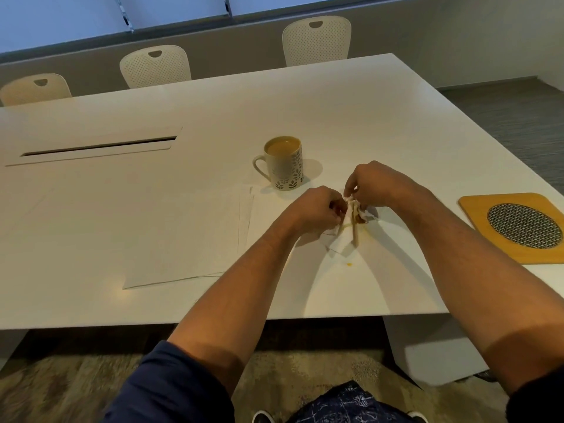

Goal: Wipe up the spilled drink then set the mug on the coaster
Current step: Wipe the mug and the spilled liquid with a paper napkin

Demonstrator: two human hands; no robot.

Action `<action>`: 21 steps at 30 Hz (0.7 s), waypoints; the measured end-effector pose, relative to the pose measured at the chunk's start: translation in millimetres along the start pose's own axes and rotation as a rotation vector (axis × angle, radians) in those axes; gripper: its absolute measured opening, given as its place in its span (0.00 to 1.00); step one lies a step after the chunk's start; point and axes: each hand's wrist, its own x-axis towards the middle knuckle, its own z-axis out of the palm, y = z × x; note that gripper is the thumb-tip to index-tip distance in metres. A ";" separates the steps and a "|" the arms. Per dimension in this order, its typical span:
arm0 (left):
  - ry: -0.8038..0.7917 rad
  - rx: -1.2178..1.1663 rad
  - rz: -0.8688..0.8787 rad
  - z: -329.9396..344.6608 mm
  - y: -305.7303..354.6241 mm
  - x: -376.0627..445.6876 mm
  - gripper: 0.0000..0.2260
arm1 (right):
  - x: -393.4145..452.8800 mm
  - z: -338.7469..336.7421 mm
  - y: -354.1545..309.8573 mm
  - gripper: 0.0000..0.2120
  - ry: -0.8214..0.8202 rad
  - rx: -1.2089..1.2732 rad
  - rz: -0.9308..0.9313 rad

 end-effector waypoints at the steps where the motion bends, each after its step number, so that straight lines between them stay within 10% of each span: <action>1: -0.014 -0.006 -0.009 1.5 2.2 0.8 0.15 | 0.3 -1.4 0.6 0.10 -0.012 0.003 -0.015; 16: -0.114 0.115 -0.003 -22.7 -10.3 0.5 0.16 | -5.7 -2.1 -4.3 0.14 -0.095 -0.055 -0.067; 21: -0.104 0.163 -0.011 -18.0 -18.0 4.4 0.20 | -17.6 -9.6 -11.1 0.37 -0.239 -0.051 -0.054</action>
